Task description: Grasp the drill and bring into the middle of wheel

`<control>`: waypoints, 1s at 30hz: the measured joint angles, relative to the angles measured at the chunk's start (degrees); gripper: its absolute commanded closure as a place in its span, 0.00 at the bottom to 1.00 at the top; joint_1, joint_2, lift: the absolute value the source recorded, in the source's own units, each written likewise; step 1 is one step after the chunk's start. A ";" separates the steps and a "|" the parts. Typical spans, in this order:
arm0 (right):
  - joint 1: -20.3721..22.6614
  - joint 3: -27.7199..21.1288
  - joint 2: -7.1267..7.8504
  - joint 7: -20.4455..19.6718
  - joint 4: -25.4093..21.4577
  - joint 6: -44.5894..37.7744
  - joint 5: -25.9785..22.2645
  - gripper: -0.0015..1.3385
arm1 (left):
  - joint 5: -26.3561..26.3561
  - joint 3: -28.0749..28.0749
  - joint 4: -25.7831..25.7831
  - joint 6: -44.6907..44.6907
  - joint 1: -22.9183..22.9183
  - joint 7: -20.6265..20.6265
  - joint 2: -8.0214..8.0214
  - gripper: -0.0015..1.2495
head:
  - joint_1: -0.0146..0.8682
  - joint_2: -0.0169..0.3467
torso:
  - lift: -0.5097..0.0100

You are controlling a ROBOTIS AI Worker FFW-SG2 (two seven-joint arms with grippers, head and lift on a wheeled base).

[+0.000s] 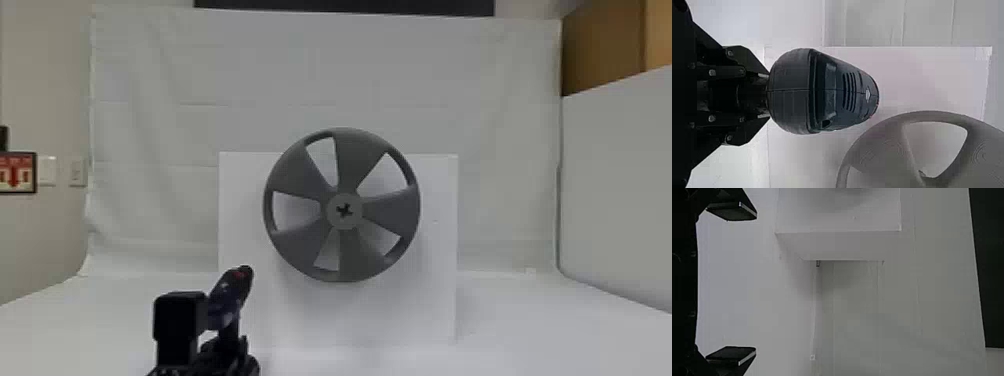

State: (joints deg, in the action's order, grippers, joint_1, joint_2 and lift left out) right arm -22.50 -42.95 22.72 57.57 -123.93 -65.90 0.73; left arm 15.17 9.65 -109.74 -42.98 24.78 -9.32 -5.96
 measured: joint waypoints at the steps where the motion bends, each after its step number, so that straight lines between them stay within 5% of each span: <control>1: 0.00 0.02 0.00 0.00 0.00 0.00 0.01 0.07 | 0.01 -0.04 0.05 0.00 0.00 -0.01 0.01 0.98 | 0.02 0.05 | 0.20; 26: 0.00 0.23 -0.16 0.00 0.08 0.03 0.06 0.07 | 0.47 0.07 1.95 1.88 -0.54 -1.75 0.16 0.98 | 0.02 0.05 | 0.20; 30: 0.00 0.25 -0.16 0.00 0.09 0.03 0.06 0.07 | 0.00 0.33 1.98 1.96 -0.54 -1.79 0.16 0.82 | 0.02 0.05 | 0.20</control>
State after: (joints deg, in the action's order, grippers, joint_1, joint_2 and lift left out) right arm -22.50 -42.70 22.57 57.57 -123.84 -65.87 0.79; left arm 15.16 9.99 -107.76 -41.02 24.25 -11.12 -5.80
